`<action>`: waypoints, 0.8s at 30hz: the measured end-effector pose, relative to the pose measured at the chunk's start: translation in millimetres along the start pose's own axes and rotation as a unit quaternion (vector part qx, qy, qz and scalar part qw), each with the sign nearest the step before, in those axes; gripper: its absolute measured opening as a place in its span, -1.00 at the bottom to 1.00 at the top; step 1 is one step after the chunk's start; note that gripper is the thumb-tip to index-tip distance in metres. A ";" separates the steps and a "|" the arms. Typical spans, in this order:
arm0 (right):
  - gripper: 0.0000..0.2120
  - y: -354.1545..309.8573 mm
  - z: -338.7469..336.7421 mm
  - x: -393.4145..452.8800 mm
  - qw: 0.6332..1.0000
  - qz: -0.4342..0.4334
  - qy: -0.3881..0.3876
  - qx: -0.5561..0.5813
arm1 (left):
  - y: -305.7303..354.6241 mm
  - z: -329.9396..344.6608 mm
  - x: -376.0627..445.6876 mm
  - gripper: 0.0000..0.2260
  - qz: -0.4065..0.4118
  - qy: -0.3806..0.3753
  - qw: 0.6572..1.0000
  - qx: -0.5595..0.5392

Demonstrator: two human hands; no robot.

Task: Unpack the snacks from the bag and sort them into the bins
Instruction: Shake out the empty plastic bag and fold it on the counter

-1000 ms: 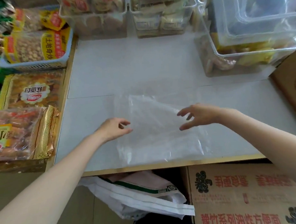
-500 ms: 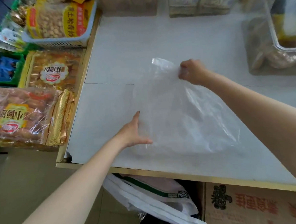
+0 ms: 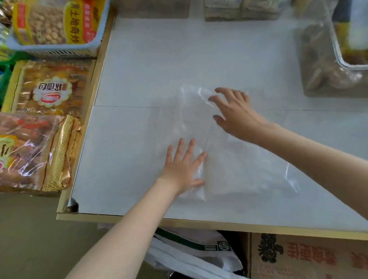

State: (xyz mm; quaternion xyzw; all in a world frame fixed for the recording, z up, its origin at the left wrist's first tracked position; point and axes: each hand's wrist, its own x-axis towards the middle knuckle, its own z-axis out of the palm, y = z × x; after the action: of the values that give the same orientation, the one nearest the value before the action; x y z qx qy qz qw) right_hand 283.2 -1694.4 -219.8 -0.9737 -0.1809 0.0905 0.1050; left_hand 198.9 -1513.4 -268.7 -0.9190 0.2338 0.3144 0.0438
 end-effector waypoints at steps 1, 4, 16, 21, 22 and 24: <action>-0.53 -5.3 7.2 -28.1 0.999 -0.027 -0.038 -0.003 | 0.4 2.7 1.4 -0.30 -0.006 -0.003 1.000 0.009; -0.35 8.2 41.4 -101.3 0.984 -0.019 -0.146 -0.100 | 0.6 8.9 1.5 -0.30 -0.004 0.019 0.999 0.041; -0.08 54.6 52.0 -169.9 0.976 -0.013 -0.193 -0.096 | -48.9 47.5 -59.9 -0.08 0.067 -0.020 0.996 0.051; -0.43 52.0 52.3 -179.9 0.981 0.025 -0.186 -0.045 | -54.7 35.1 -68.6 -0.38 0.041 0.009 0.998 -0.050; -0.57 47.1 39.4 -173.2 0.979 0.068 -0.194 0.005 | -57.2 27.9 -67.7 -0.48 0.010 0.026 0.991 -0.130; -0.79 41.6 7.6 -163.1 0.949 0.158 -0.225 0.154 | -65.2 6.7 -70.1 -0.64 -0.069 0.108 0.939 -0.319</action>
State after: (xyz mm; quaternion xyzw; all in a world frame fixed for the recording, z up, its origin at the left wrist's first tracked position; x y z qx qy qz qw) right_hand 145.7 -1791.6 -214.3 -0.9161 -0.0278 0.3498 0.1941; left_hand 176.5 -1426.0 -236.4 -0.9271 0.0608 0.2677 -0.2552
